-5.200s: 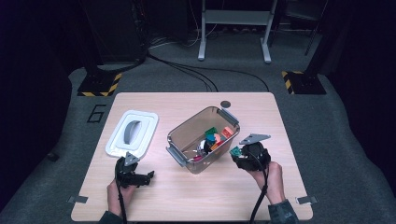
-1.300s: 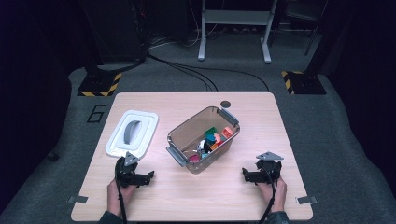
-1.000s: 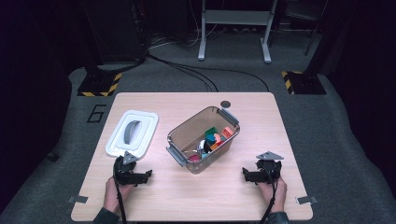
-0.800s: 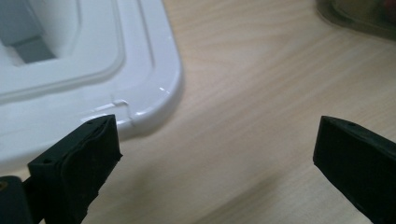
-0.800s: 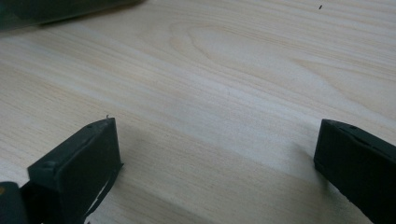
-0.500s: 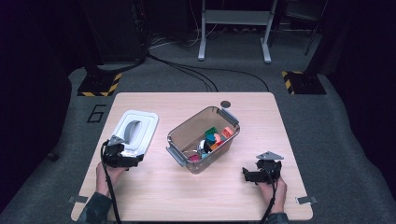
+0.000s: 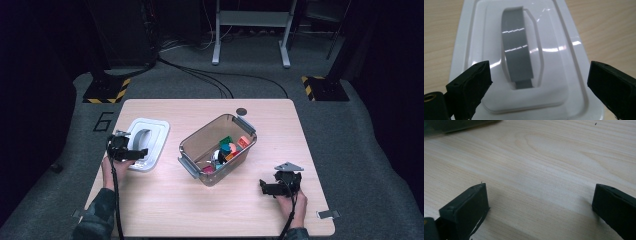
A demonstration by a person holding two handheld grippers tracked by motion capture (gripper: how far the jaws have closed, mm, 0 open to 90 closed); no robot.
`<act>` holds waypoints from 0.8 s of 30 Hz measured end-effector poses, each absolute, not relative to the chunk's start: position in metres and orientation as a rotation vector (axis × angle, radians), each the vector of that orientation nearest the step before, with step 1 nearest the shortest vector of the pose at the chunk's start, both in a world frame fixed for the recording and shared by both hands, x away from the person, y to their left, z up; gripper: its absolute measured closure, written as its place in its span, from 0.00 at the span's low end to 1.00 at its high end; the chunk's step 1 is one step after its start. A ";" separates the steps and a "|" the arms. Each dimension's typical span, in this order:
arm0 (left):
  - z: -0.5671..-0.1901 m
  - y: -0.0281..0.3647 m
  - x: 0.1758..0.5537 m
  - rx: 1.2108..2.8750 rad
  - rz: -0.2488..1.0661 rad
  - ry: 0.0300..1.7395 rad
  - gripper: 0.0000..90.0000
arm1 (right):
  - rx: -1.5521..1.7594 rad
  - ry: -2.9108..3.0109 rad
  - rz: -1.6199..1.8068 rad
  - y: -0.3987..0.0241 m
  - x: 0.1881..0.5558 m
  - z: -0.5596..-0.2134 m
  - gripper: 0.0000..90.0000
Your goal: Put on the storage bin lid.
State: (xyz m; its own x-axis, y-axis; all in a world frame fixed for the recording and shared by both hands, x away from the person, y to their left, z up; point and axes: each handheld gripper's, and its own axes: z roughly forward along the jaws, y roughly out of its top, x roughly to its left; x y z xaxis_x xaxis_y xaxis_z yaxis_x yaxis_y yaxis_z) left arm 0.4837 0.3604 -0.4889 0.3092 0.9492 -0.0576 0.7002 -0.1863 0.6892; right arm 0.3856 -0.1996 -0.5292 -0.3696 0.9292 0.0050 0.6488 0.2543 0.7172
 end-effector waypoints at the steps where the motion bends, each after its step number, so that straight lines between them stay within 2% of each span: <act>1: -0.490 0.361 0.487 1.961 0.510 1.469 0.08 | 1.436 2.110 0.896 -0.200 0.386 -0.529 0.00; 5: -0.495 0.360 0.499 1.953 0.514 1.491 0.17 | 1.435 2.110 0.896 -0.200 0.386 -0.529 0.00; 7: -0.499 0.357 0.501 1.968 0.522 1.500 0.18 | 1.434 2.111 0.896 -0.200 0.385 -0.529 0.00; 8: -0.501 0.356 0.502 1.959 0.515 1.499 0.24 | 1.434 2.109 0.896 -0.199 0.385 -0.529 0.00; 9: -0.502 0.356 0.503 1.952 0.515 1.500 0.37 | 1.434 2.109 0.896 -0.199 0.385 -0.529 0.00; 13: -0.506 0.354 0.505 1.910 0.540 1.525 0.52 | 1.432 2.108 0.897 -0.199 0.385 -0.529 0.00; 16: -0.506 0.357 0.504 1.892 0.550 1.533 0.70 | 1.432 2.108 0.897 -0.199 0.385 -0.529 0.00; 24: -0.503 0.363 0.500 1.867 0.527 1.519 0.74 | 1.433 2.105 0.897 -0.199 0.385 -0.529 0.00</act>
State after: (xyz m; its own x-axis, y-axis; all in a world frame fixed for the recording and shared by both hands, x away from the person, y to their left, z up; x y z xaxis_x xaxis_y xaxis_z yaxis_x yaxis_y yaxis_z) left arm 0.5003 0.3631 -0.5027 0.2424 0.9652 -0.0980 0.6967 -0.1029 0.7099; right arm 0.3851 -0.1991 -0.5292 -0.3677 0.9299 0.0023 0.6461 0.2537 0.7199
